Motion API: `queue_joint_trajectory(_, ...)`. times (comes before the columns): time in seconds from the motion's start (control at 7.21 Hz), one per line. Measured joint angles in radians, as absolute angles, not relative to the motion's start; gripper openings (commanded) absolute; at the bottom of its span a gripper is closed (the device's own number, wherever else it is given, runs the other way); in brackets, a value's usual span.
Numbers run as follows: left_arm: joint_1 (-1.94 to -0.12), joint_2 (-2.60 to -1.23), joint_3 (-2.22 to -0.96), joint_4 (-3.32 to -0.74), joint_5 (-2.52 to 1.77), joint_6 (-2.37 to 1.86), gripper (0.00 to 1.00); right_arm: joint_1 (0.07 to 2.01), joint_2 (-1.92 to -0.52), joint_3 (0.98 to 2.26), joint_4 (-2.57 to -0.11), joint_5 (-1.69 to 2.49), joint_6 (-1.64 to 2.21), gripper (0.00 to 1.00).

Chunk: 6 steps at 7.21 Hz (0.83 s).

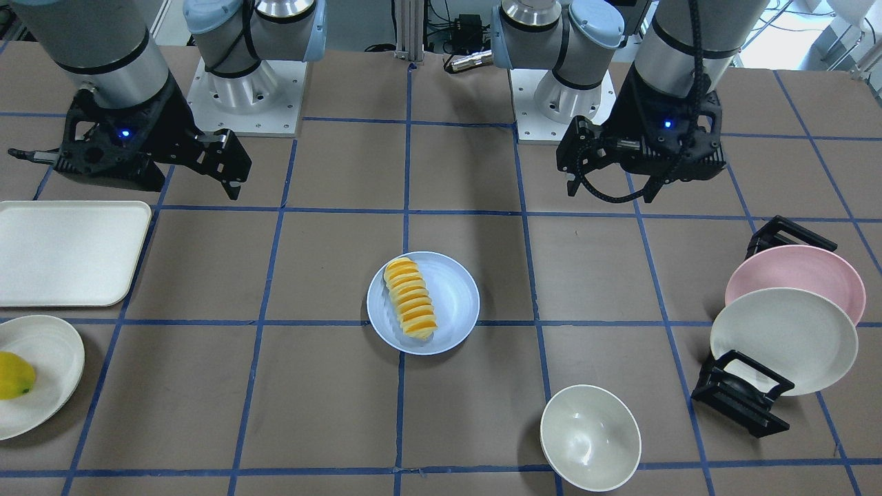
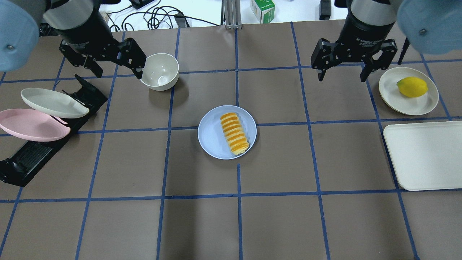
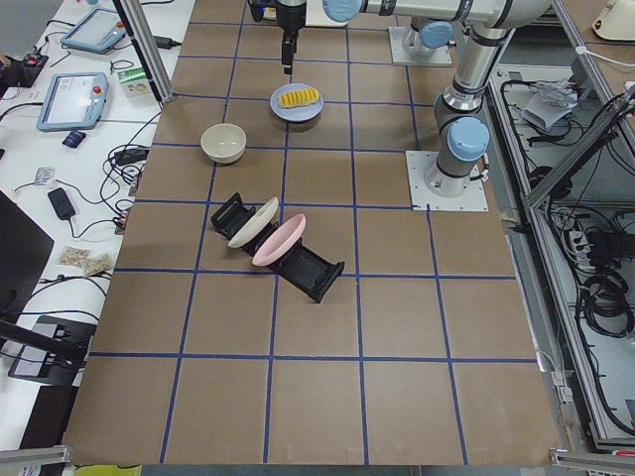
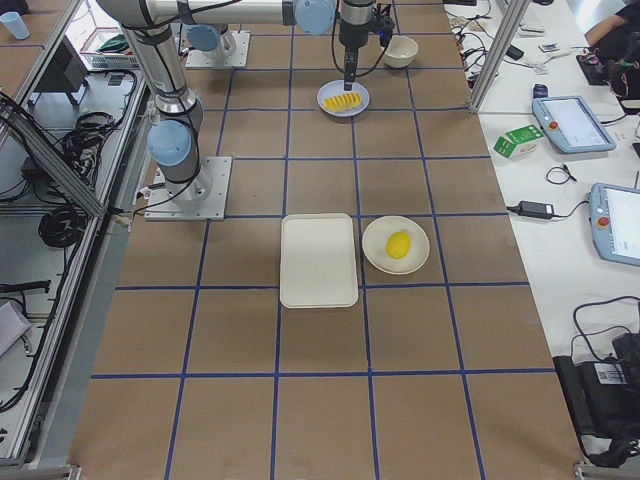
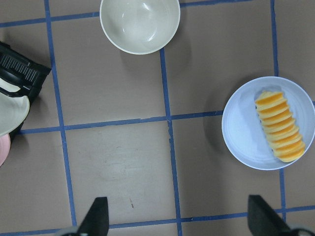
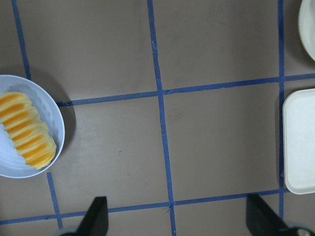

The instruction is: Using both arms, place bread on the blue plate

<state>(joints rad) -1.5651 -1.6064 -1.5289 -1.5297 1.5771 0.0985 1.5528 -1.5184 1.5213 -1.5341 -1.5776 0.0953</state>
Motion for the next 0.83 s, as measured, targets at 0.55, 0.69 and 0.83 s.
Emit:
queue_joint_trajectory(0.55,-1.570,-1.585,-1.577,-1.486,1.582,0.095,1.00,1.537,-1.540,1.525,-1.519,-1.573,0.098,1.00)
queue_joint_trajectory(0.69,-1.571,-1.584,-1.574,-1.490,1.584,0.095,1.00,1.540,-1.544,1.524,-1.519,-1.571,0.098,1.00)
queue_joint_trajectory(0.83,-1.572,-1.584,-1.571,-1.494,1.585,0.095,1.00,1.541,-1.544,1.525,-1.521,-1.568,0.097,1.00)
